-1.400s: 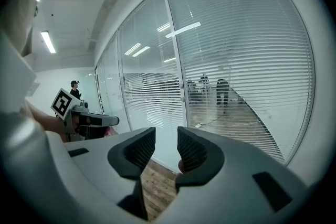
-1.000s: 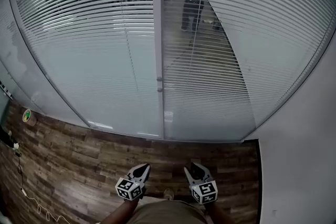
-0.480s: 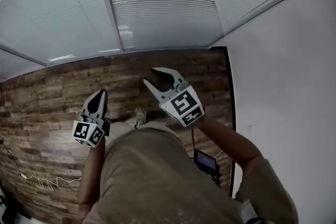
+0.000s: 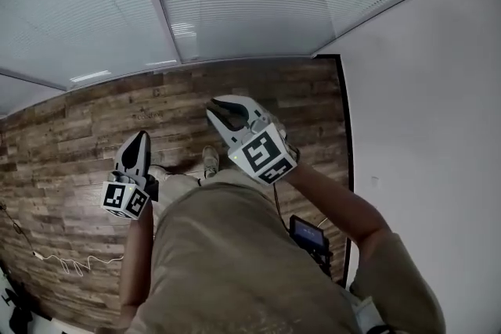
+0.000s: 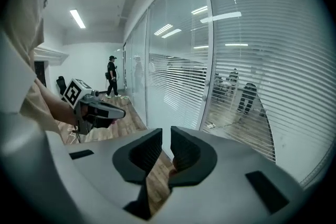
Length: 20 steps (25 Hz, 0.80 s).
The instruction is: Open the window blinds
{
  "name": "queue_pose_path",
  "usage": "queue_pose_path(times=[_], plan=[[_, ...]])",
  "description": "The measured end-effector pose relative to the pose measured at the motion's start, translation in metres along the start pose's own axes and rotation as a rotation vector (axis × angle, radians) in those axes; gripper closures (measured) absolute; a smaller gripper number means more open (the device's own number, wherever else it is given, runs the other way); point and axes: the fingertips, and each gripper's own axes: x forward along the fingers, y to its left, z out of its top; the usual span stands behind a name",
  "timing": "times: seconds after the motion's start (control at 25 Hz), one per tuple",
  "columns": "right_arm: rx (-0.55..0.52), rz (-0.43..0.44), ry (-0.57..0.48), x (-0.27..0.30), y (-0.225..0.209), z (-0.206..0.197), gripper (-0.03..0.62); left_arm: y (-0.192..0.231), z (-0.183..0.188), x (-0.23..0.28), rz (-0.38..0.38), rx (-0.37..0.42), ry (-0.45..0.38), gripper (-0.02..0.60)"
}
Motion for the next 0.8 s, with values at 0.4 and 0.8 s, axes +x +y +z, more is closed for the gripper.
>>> queue_pose_path(times=[0.4,0.8], plan=[[0.162,0.020,-0.095,0.005,0.025,0.008,0.549,-0.016,0.034,0.016,-0.076,0.041,-0.034,0.568],[0.127,0.001,-0.137,0.008,0.030,0.019,0.549,-0.021,0.038,0.020,-0.099,0.052,-0.040,0.568]])
